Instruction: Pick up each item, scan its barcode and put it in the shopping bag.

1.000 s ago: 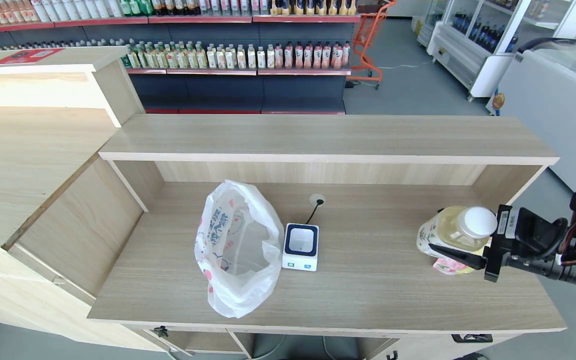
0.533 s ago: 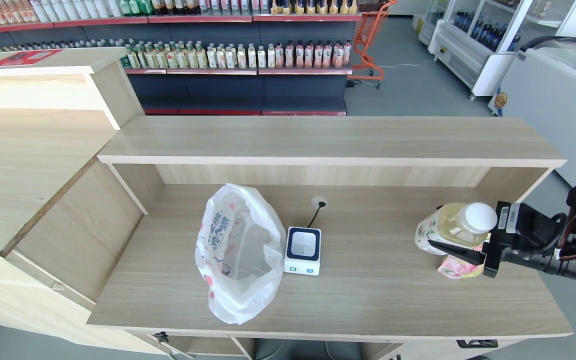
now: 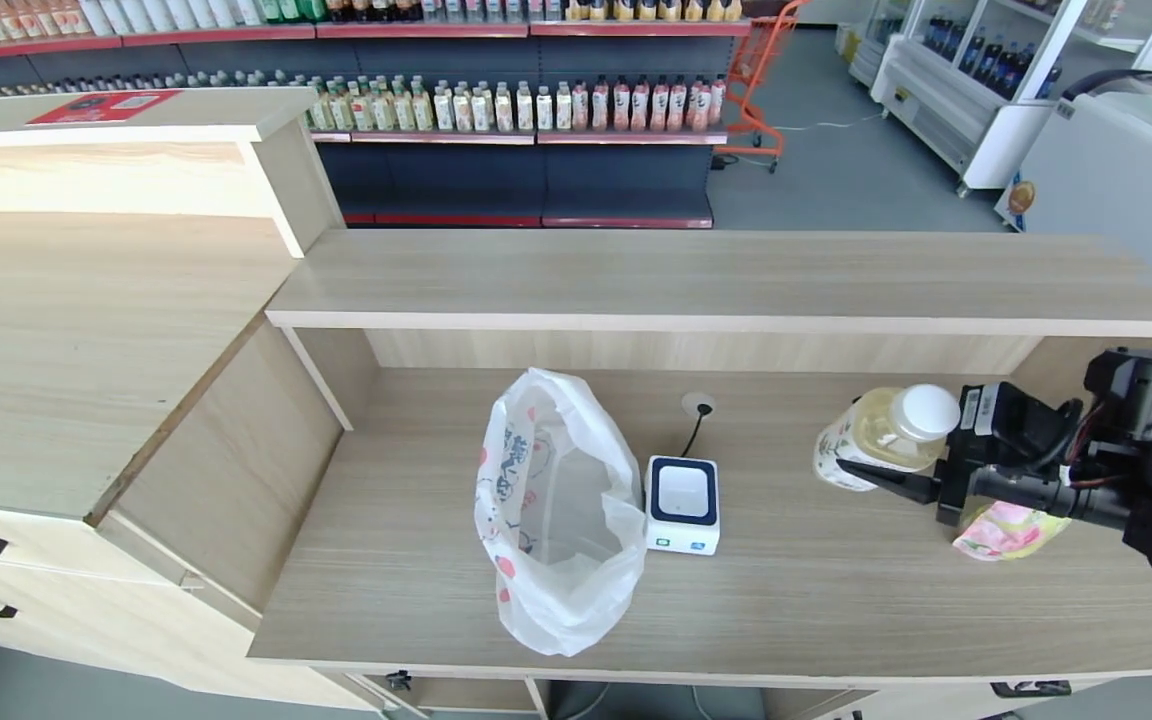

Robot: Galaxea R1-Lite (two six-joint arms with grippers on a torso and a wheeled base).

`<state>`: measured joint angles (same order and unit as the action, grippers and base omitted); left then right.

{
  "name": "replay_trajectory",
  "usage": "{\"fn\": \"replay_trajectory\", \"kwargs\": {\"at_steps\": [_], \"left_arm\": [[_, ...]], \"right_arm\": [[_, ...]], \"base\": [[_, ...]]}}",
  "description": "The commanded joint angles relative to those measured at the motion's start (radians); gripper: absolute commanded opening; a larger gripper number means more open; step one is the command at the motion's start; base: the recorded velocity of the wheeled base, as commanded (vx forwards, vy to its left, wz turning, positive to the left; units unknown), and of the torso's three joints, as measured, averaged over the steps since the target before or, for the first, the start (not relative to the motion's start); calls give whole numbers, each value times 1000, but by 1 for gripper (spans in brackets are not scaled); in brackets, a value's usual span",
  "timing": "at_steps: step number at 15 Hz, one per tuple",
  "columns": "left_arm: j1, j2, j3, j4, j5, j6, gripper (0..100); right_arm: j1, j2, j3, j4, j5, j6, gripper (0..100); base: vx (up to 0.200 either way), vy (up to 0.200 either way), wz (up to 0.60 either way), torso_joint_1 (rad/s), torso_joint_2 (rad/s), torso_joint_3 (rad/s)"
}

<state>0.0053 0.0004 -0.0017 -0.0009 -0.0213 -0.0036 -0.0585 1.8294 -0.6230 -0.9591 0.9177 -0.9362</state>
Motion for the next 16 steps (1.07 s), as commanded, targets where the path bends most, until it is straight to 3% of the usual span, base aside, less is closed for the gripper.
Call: {"fn": "replay_trajectory", "kwargs": {"at_steps": [1,5,7,11,16], "left_arm": [[1,0,0,-1,0,1,100],[1,0,0,-1,0,1,100],[1,0,0,-1,0,1,100],[1,0,0,-1,0,1,100],[1,0,0,-1,0,1,100]], "right_arm": [[-4,110,-55,0,0,-1,0],[20,243,-138,-3,20,-18,0],[22,314,-208,-13,41,-70,0],[40,370,-228,-13,101,-188,0],[149,438,-296,-10,98,-237,0]], "base": [[0,0,0,0,0,0],[0,0,0,0,0,0],[0,0,0,0,0,0],[0,0,0,0,0,0],[0,0,0,0,0,0]]}}
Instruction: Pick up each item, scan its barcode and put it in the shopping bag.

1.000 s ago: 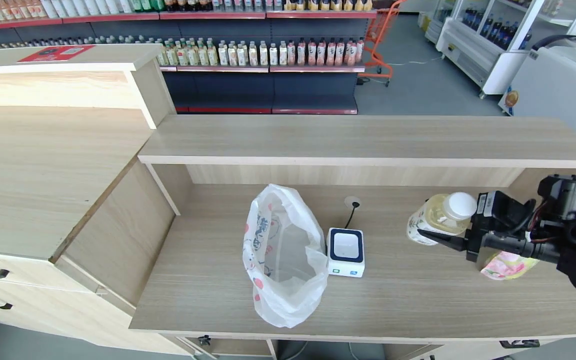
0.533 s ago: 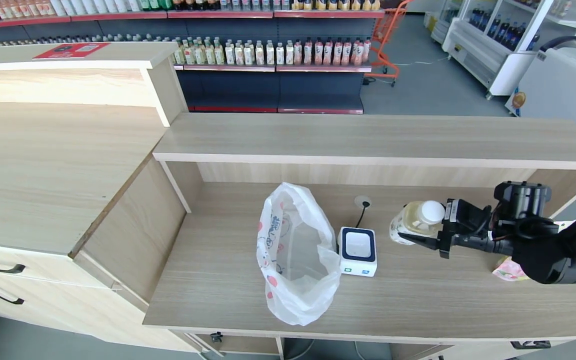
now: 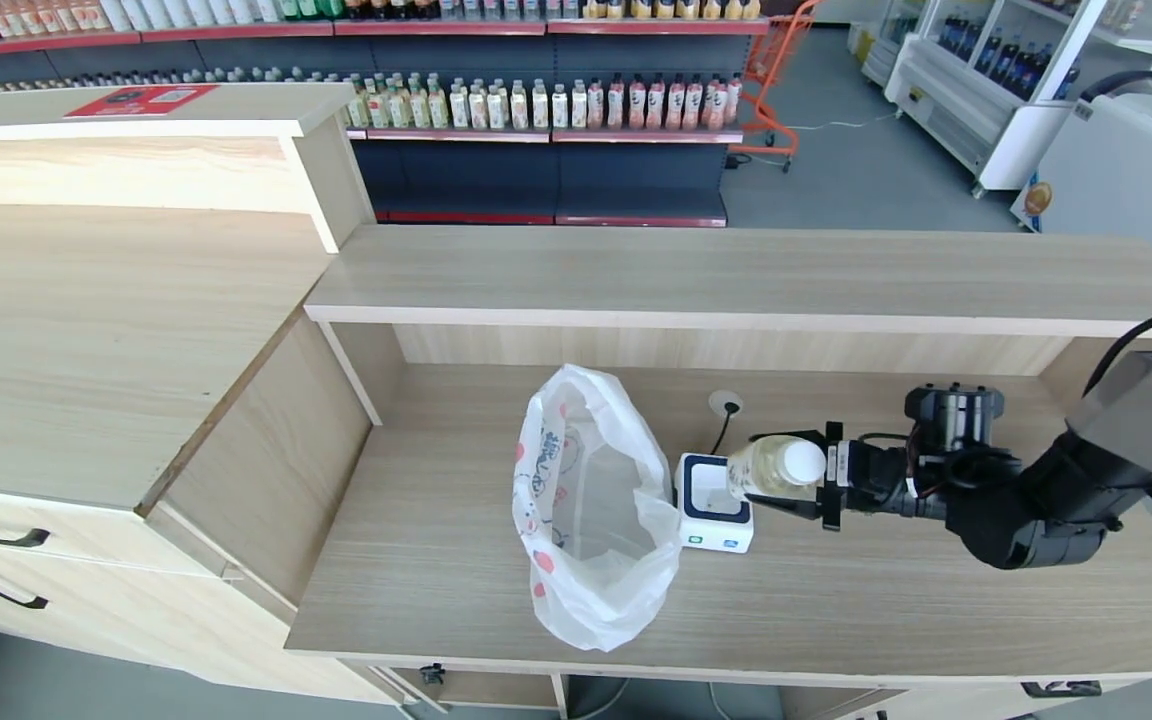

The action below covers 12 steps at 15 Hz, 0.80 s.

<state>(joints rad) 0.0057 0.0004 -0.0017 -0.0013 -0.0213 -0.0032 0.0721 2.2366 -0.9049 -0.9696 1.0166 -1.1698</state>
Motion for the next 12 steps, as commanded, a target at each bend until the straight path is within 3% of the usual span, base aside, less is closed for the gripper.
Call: {"fn": "replay_trajectory", "kwargs": {"at_steps": [1,6,12], "left_arm": [[0,0,0,0,0,-1,100],[0,0,0,0,0,0,100],[0,0,0,0,0,-1,100]], "right_arm": [[25,55,-46,5,-1,-19,0],[21,163,-184,-3,-20,-116,0],[55,233,-269,-6,-32,-140,0]], "base": [[0,0,0,0,0,0],[0,0,0,0,0,0],[0,0,0,0,0,0]]}}
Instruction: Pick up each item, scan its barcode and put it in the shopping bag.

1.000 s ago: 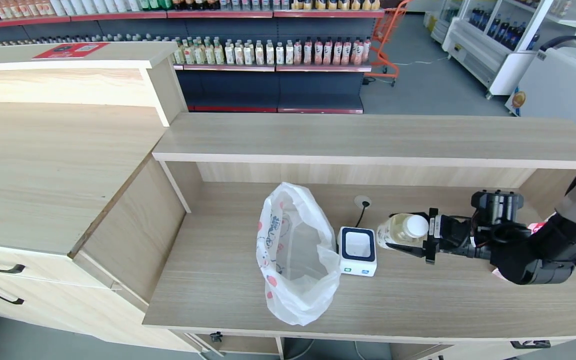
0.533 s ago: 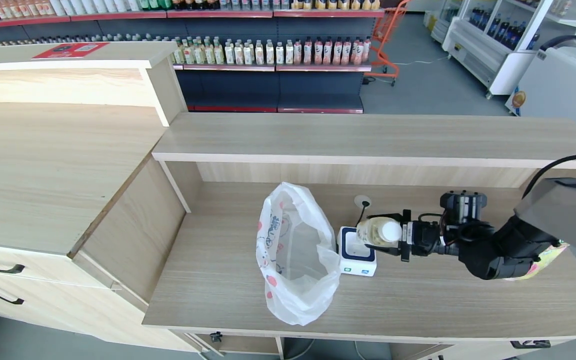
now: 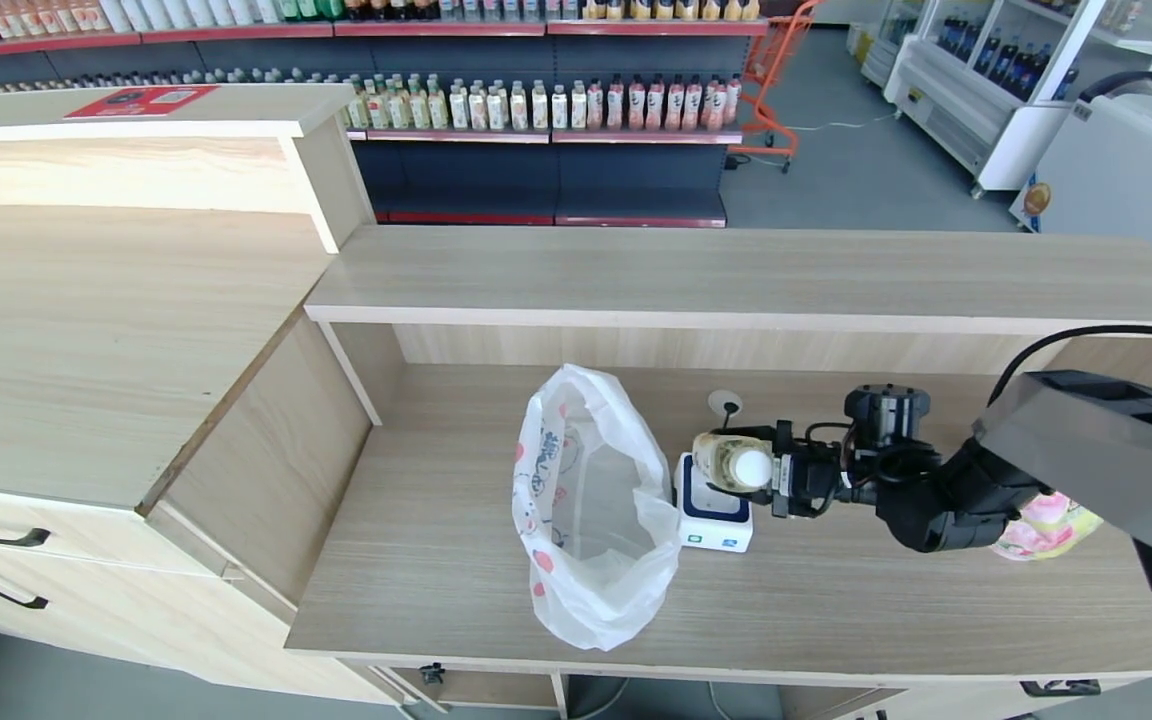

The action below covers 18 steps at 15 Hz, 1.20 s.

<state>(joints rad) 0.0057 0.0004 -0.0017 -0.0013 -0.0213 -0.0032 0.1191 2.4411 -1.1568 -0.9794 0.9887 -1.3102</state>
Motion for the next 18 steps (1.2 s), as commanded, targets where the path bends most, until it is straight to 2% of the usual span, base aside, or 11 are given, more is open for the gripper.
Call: {"fn": "replay_trajectory", "kwargs": {"at_steps": [1,7,10,12,15,18], "left_arm": [[0,0,0,0,0,-1,100],[0,0,0,0,0,0,100],[0,0,0,0,0,0,100],[0,0,0,0,0,0,100],[0,0,0,0,0,-1,100],[0,0,0,0,0,-1,100]], "right_arm": [[11,30,-23,5,-5,2,0],[-1,-25,9,8,-18,17,0],[-101,-175,163,7,-13,175,0],[-110,-352,246,-21,-16,410,0],[-65,-534,408,-202,-39,822,0],[-9,-622,566,-280,-196,1128,0]], "base": [[0,0,0,0,0,0],[0,0,0,0,0,0],[0,0,0,0,0,0],[0,0,0,0,0,0],[0,0,0,0,0,0],[0,0,0,0,0,0]]}}
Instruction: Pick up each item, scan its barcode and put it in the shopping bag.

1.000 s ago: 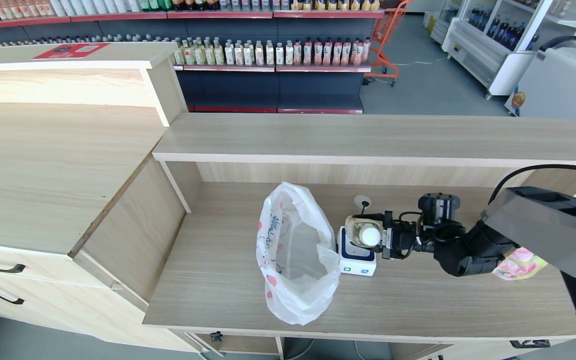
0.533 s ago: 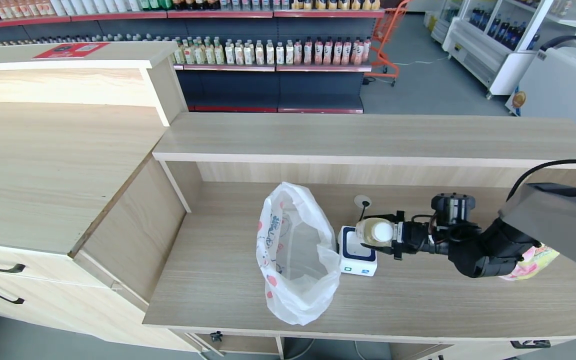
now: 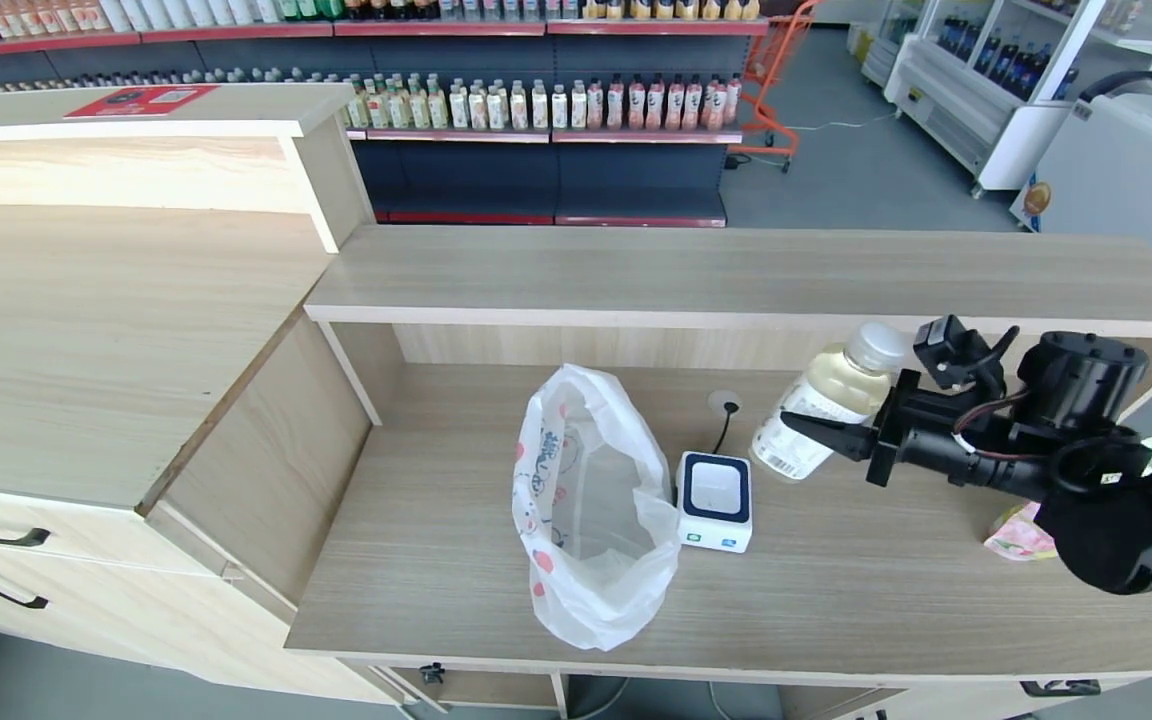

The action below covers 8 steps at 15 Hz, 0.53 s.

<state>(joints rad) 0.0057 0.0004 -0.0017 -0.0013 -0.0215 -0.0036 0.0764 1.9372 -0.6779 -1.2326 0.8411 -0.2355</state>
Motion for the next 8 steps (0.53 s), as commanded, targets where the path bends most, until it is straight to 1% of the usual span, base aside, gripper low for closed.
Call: {"fn": "replay_trajectory", "kwargs": {"at_steps": [1,4,7,8], "left_arm": [[0,0,0,0,0,1,100],[0,0,0,0,0,1,100],[0,0,0,0,0,1,100],[0,0,0,0,0,1,100]], "right_arm": [[36,-124,113,-27,-86,108,0],[34,-133,153,-19,-139,223,0],[28,-147,172,-10,-162,268,0],[26,-162,185,-7,-163,280,0]], "base": [[0,0,0,0,0,0],[0,0,0,0,0,0],[0,0,0,0,0,0],[0,200,0,2,-2,2]]}}
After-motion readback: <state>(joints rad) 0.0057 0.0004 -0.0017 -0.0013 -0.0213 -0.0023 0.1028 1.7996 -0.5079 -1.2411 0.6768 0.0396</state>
